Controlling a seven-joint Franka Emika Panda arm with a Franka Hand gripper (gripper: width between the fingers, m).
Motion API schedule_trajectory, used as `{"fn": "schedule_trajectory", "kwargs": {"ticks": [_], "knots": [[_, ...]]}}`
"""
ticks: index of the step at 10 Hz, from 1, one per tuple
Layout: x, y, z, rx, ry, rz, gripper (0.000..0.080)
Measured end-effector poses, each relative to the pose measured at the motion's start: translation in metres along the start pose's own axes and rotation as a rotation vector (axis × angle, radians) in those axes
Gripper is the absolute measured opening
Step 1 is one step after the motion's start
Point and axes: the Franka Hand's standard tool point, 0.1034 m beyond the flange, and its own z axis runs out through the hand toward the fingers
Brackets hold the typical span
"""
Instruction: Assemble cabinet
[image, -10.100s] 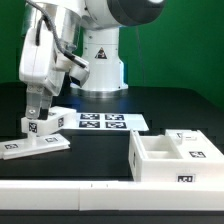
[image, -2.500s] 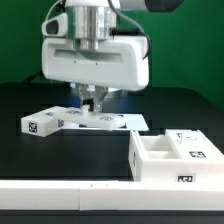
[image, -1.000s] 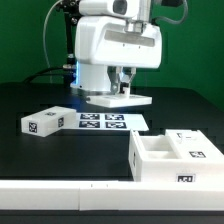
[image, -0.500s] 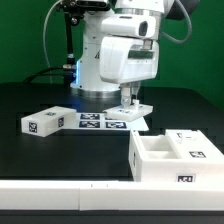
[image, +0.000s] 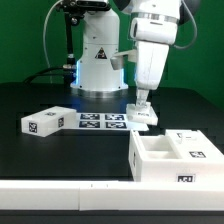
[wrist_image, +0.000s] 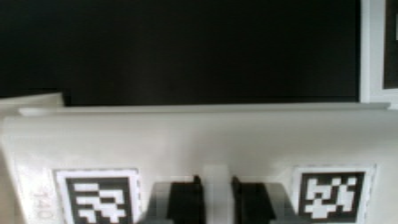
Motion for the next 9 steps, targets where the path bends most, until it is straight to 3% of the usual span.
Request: {"fn": "schedule_trajectory", "kwargs": {"ticks": [2, 5, 7, 9], "knots": [[-0.007, 0.000, 0.003, 0.003, -0.010, -0.055, 0.0064], [-0.008, -0.002, 0.009, -0.017, -0.004, -0.077, 0.0064], [-0.033, 0.001, 0.009, 0.026, 0.015, -0.054, 0.0064], [-0.044, 0.007, 0.003, -0.009, 0.052, -0.036, 0.0064]]}}
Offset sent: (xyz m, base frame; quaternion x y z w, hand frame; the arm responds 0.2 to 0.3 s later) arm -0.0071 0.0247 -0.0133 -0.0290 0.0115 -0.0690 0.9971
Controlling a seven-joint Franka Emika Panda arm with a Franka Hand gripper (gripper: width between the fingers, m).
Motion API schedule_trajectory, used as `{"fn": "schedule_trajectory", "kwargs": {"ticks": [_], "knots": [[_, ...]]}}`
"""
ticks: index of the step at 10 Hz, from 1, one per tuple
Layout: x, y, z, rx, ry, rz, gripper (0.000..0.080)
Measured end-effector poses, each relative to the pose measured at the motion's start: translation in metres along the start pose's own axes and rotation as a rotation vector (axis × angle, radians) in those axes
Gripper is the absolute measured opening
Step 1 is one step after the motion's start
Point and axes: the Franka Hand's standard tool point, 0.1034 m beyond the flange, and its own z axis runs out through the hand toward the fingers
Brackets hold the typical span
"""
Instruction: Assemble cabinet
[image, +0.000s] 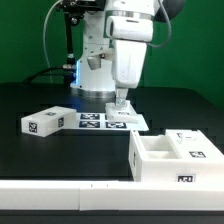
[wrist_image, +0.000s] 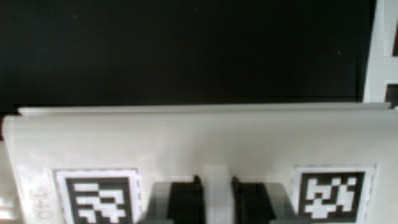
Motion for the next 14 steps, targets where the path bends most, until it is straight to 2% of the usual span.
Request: {"fn": "schedule_trajectory", "kwargs": {"ticks": [3, 4, 5, 6, 7, 8, 11, 12, 14], "knots": [[-0.039, 0.000, 0.002, 0.005, 0.025, -0.045, 0.0064], [-0.027, 0.001, 0.002, 0.006, 0.039, -0.027, 0.0064], [-0.015, 0.000, 0.004, 0.020, 0.063, -0.066, 0.0064], [-0.004, 0.005, 0.005, 0.018, 0.079, -0.071, 0.0064], [0.003, 0.014, 0.005, 0.005, 0.093, -0.113, 0.0064], [0.001, 0.016, 0.003, -0.017, 0.092, -0.109, 0.0064], [-0.001, 0.014, 0.005, -0.013, 0.085, -0.101, 0.0064], [0.005, 0.011, 0.004, 0.010, 0.082, -0.019, 0.0064], [0.054, -0.003, -0.001, 0.103, 0.039, 0.102, 0.0064]]}}
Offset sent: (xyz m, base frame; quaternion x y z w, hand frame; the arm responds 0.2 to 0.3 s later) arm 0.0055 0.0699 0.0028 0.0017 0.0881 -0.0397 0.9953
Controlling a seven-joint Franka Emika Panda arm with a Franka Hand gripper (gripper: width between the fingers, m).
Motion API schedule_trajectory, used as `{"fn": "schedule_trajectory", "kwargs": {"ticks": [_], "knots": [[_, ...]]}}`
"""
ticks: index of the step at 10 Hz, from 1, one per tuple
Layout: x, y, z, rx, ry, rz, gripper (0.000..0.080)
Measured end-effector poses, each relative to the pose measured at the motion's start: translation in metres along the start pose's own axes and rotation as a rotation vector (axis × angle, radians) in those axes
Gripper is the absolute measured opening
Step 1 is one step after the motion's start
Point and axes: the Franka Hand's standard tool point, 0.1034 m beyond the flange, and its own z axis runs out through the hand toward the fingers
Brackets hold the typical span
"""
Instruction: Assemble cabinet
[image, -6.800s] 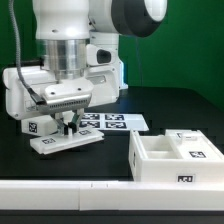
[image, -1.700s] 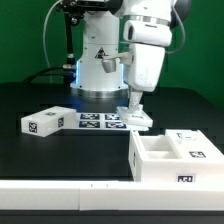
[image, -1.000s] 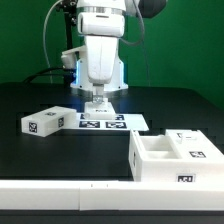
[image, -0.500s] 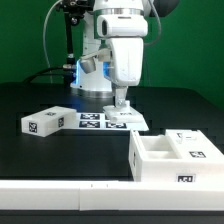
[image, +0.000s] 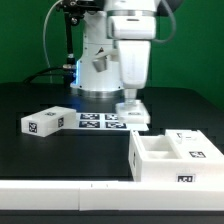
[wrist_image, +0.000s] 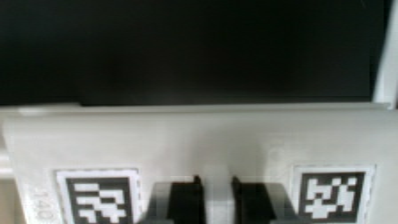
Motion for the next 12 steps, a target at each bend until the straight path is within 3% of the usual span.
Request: {"fn": "schedule_trajectory", "kwargs": {"ticks": [1, 2, 4, 6, 8, 9, 10, 12], "knots": [[0.015, -0.003, 0.001, 0.008, -0.006, 0.028, 0.0064], [0.025, -0.006, 0.002, -0.001, -0.003, 0.043, 0.0064], [0.019, -0.004, 0.003, 0.001, -0.004, 0.046, 0.0064], [0.007, 0.003, 0.000, 0.025, -0.021, -0.062, 0.0064], [0.004, 0.008, 0.001, 0.030, -0.021, -0.101, 0.0064], [-0.003, 0.014, 0.000, 0.026, -0.016, -0.126, 0.0064], [-0.014, 0.022, -0.001, 0.006, 0.020, -0.167, 0.0064], [-0.034, 0.025, 0.001, 0.012, 0.062, -0.155, 0.0064]]}}
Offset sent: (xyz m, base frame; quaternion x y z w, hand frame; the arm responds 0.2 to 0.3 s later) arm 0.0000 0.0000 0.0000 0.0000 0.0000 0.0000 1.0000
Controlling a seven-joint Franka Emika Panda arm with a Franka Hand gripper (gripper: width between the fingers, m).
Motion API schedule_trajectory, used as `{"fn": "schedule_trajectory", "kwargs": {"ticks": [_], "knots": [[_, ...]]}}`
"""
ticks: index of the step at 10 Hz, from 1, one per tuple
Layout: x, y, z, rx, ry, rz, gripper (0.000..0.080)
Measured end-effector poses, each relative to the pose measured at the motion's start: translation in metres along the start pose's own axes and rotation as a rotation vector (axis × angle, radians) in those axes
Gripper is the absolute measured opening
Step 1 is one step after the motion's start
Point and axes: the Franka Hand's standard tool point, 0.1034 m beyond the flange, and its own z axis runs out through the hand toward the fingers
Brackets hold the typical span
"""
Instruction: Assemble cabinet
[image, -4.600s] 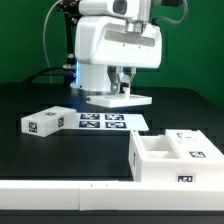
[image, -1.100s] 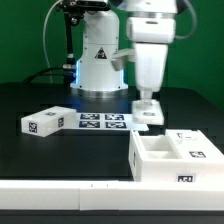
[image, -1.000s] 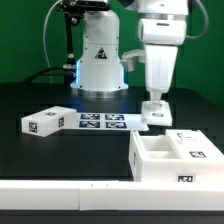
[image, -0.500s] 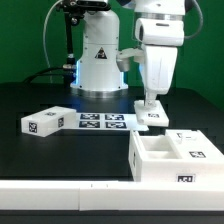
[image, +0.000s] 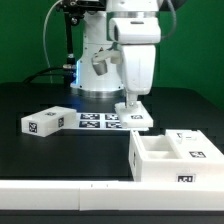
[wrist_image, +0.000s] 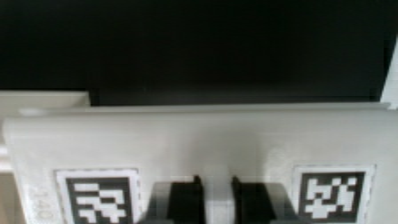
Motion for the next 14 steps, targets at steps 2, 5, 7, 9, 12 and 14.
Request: {"fn": "schedule_trajectory", "kwargs": {"ticks": [2, 5, 7, 9, 12, 14], "knots": [[0.010, -0.005, 0.002, 0.028, -0.019, 0.100, 0.0064], [0.041, -0.010, 0.004, 0.052, -0.049, 0.092, 0.0064], [0.036, -0.008, 0.003, 0.047, -0.046, 0.055, 0.0064], [0.025, -0.006, 0.003, 0.048, -0.045, 0.055, 0.0064], [0.021, -0.003, 0.007, 0.057, -0.043, 0.066, 0.0064], [0.020, 0.003, 0.005, 0.048, -0.041, 0.058, 0.0064]]}}
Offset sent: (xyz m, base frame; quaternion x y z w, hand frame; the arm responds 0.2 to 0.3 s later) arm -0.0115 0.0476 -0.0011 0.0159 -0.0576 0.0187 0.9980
